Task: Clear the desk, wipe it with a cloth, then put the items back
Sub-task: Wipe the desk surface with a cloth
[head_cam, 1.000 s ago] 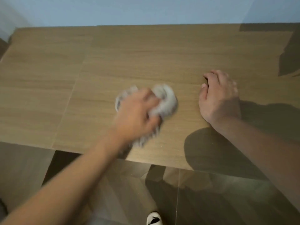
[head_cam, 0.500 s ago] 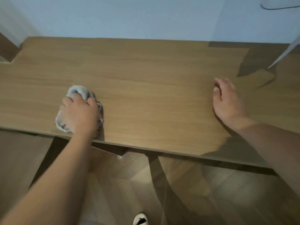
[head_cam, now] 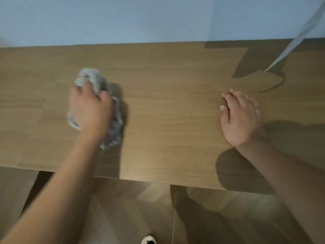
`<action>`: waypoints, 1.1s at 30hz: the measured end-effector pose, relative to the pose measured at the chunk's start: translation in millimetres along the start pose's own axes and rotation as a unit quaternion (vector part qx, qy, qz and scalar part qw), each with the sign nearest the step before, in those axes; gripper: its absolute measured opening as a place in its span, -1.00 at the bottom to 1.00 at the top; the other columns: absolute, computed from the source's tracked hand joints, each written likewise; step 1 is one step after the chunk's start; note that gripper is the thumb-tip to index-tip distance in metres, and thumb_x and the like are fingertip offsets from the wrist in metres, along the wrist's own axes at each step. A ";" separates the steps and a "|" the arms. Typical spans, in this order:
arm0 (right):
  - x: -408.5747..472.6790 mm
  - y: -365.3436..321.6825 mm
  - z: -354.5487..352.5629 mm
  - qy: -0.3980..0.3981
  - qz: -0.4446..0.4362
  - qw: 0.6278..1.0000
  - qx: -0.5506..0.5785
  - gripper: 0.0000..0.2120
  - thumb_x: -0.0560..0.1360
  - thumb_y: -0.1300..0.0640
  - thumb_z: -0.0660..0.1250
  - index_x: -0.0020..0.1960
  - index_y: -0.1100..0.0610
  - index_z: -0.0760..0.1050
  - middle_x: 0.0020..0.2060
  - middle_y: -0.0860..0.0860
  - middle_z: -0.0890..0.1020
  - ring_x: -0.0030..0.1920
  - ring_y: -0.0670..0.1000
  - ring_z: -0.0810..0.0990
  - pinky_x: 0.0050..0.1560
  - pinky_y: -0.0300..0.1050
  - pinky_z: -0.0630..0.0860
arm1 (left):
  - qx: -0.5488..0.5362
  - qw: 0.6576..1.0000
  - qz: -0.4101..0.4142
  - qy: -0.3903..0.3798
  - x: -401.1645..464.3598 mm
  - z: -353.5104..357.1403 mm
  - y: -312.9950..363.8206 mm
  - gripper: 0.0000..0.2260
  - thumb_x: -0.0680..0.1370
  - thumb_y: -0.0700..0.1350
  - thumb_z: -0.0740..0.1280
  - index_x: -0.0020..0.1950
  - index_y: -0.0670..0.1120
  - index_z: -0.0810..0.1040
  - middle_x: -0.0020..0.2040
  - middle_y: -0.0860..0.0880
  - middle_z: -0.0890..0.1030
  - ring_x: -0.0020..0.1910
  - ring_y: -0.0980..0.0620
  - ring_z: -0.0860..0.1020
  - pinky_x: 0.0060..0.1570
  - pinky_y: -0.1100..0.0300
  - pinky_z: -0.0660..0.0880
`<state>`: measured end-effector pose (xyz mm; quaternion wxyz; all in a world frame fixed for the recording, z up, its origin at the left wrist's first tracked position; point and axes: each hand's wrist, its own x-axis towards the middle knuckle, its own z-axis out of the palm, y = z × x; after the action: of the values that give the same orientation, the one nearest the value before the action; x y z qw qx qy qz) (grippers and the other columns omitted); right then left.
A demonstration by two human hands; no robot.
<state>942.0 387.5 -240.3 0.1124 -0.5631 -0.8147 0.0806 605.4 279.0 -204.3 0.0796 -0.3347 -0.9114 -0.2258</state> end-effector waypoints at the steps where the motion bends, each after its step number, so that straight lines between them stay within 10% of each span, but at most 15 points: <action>1: 0.6 0.4 0.4 -0.001 0.003 1.000 0.002 -0.58 0.68 0.03 0.05 0.49 0.11 0.33 0.51 0.06 0.32 0.54 0.09 0.20 0.57 0.10 0.03 | 0.036 0.998 -0.052 -0.009 23.7 4.3 -8.7 -0.57 0.54 -0.02 0.14 0.27 -0.27 0.47 0.22 -0.39 0.46 0.22 -0.35 0.43 0.19 -0.15 0.34; 4: 1.8 3.7 3.6 -0.004 0.010 1.000 0.003 -0.59 0.67 0.04 0.04 0.49 0.09 0.34 0.51 0.05 0.33 0.54 0.08 0.20 0.57 0.10 0.03 | 0.103 0.983 -0.144 -0.046 31.3 28.1 4.7 -0.52 0.57 0.01 0.09 0.41 -0.21 0.42 0.33 -0.34 0.42 0.29 -0.35 0.41 0.24 -0.19 0.33; 13: 3.0 4.6 1.9 0.006 0.005 0.999 0.036 -0.56 0.63 0.04 0.02 0.44 0.12 0.39 0.48 0.09 0.37 0.51 0.12 0.24 0.55 0.13 0.07 | -0.099 0.948 0.260 -0.157 -186.6 9.1 127.8 -0.55 0.47 0.02 0.16 0.29 -0.09 0.56 0.03 -0.13 0.55 -0.11 -0.16 0.50 -0.13 0.01 0.46; 21: 0.9 3.6 3.9 -0.013 0.006 1.000 0.005 -0.58 0.67 0.07 0.01 0.49 0.06 0.31 0.52 0.04 0.30 0.55 0.07 0.17 0.58 0.08 -0.01 | 0.098 0.982 -0.161 -0.019 7.9 28.7 15.7 -0.43 0.51 0.02 -0.01 0.40 -0.24 0.43 0.29 -0.37 0.46 0.26 -0.35 0.44 0.22 -0.16 0.35; 28: 1.3 4.0 8.6 0.032 0.007 0.999 0.043 -0.54 0.57 0.09 0.02 0.39 0.15 0.45 0.43 0.11 0.44 0.47 0.15 0.32 0.53 0.13 0.12 | -0.039 0.956 0.254 -0.143 -131.7 51.5 174.3 -0.54 0.42 0.03 0.14 0.23 -0.08 0.59 0.01 -0.19 0.57 -0.11 -0.24 0.54 -0.15 -0.04 0.46; 33: 0.0 5.0 8.3 0.049 -0.011 0.997 0.049 -0.56 0.58 0.13 0.07 0.41 0.15 0.44 0.42 0.10 0.44 0.47 0.13 0.33 0.53 0.17 0.14 | 0.031 0.999 -0.005 0.020 30.5 66.8 81.5 -0.53 0.50 -0.05 0.11 0.32 -0.24 0.50 0.20 -0.34 0.52 0.15 -0.31 0.48 0.09 -0.11 0.35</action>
<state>944.2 389.3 -249.6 0.1811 -0.5509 -0.8095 0.0917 635.3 382.5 -225.2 0.1072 -0.3226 -0.9179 -0.2045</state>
